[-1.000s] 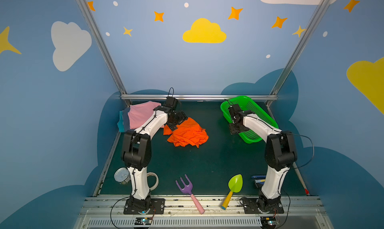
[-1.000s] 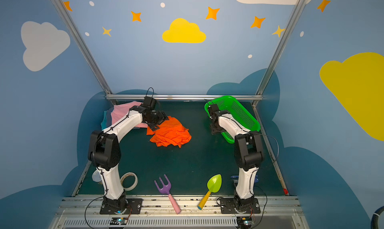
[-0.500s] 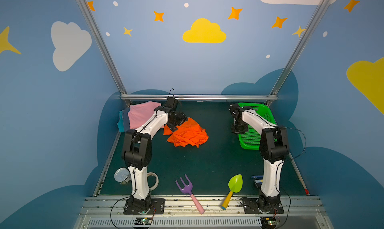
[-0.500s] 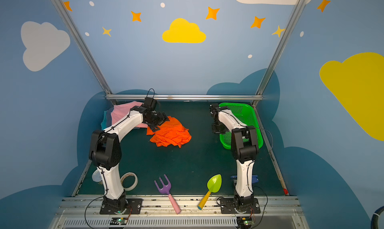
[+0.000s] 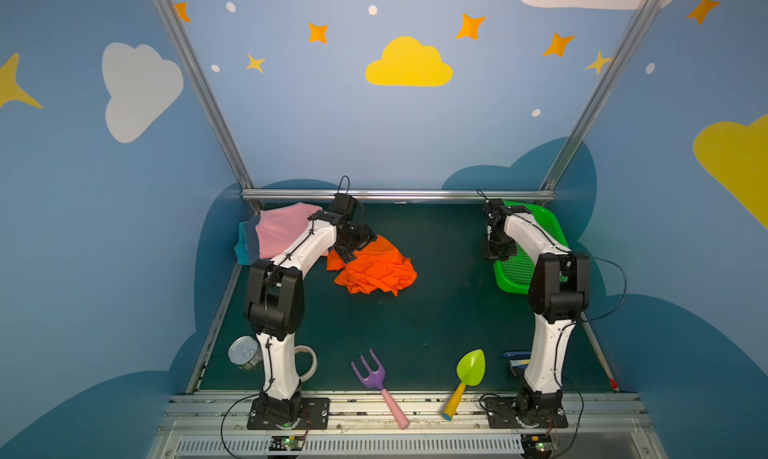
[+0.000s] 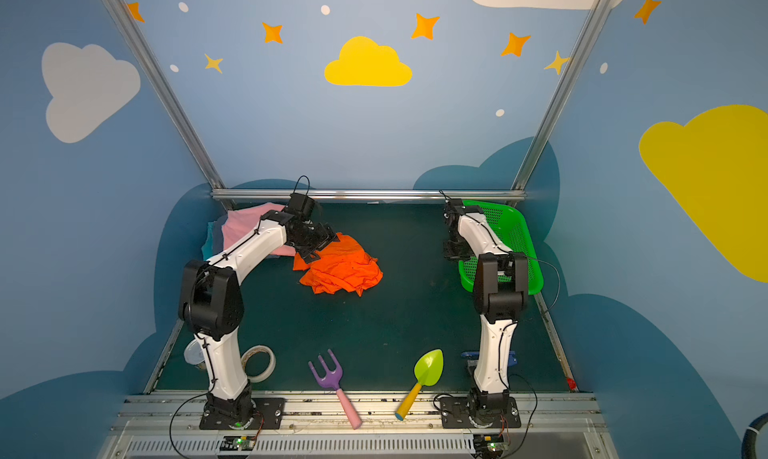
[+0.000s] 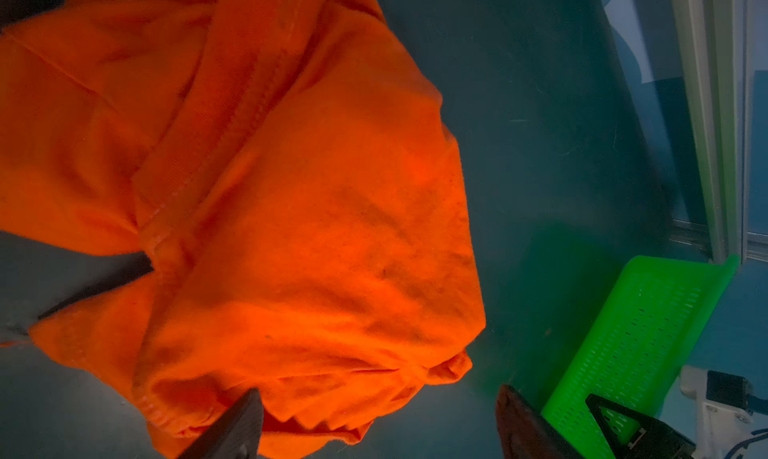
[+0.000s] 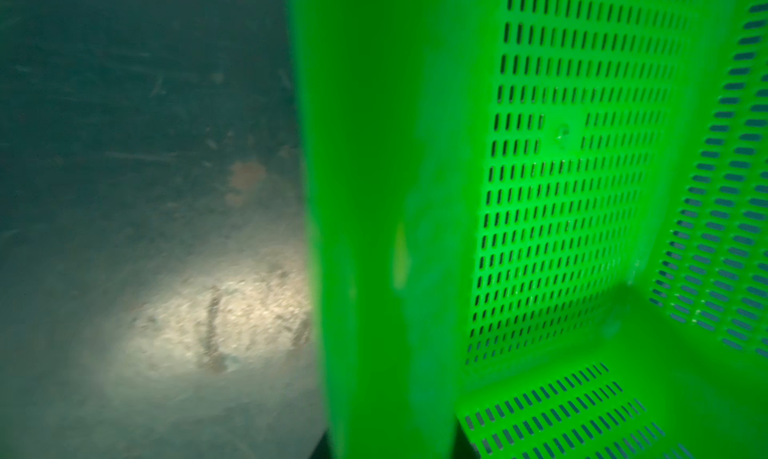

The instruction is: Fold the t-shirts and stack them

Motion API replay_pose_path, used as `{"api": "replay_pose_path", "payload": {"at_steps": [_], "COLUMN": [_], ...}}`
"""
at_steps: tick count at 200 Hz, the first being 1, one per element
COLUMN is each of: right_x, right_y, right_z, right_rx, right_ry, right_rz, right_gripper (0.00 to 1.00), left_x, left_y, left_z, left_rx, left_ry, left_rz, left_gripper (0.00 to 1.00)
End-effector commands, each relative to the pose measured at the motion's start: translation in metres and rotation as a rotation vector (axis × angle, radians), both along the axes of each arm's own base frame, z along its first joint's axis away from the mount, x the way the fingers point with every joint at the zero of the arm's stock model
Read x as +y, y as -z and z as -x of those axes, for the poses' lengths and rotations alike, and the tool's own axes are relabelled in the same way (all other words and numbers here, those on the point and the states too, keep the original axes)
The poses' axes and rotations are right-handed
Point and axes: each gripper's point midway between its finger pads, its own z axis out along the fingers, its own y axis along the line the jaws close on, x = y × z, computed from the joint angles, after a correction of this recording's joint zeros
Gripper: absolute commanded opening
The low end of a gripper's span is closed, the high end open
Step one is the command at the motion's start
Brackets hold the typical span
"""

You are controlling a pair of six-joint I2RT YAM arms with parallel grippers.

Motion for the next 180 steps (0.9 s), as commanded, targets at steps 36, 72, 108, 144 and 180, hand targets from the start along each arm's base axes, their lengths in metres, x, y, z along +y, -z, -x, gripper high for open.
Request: {"api": "replay_pose_path", "payload": {"at_steps": [36,72,108,144,180], "right_x": [-0.004,-0.017,-0.028,-0.033,-0.028], "right_y": [0.014,0.022,0.025,0.029,0.028], "right_z": [-0.017,-0.018,-0.024,-0.028,-0.035], "right_rx": [0.012,0.024,0.020,0.020,0.006], "right_ry": [-0.149,-0.111,-0.078,-0.049,-0.046], "right_rz": [0.070,0.081,0.069,0.039,0.013], "right_gripper": [0.03,0.02,0.02,0.03,0.09], "left_x": [-0.003,-0.007,-0.010,-0.012,-0.014], "left_y": [0.006,0.004,0.007,0.010,0.012], "left_z": [0.001,-0.001,0.000,0.000,-0.001], "left_rx": [0.034,0.032,0.043,0.052,0.058], "left_ry": [0.019,0.031,0.039,0.043,0.044], "left_rz": [-0.037,-0.047,-0.052,-0.057,-0.059], "left_gripper": [0.87,0.87,0.87,0.87,0.87]}}
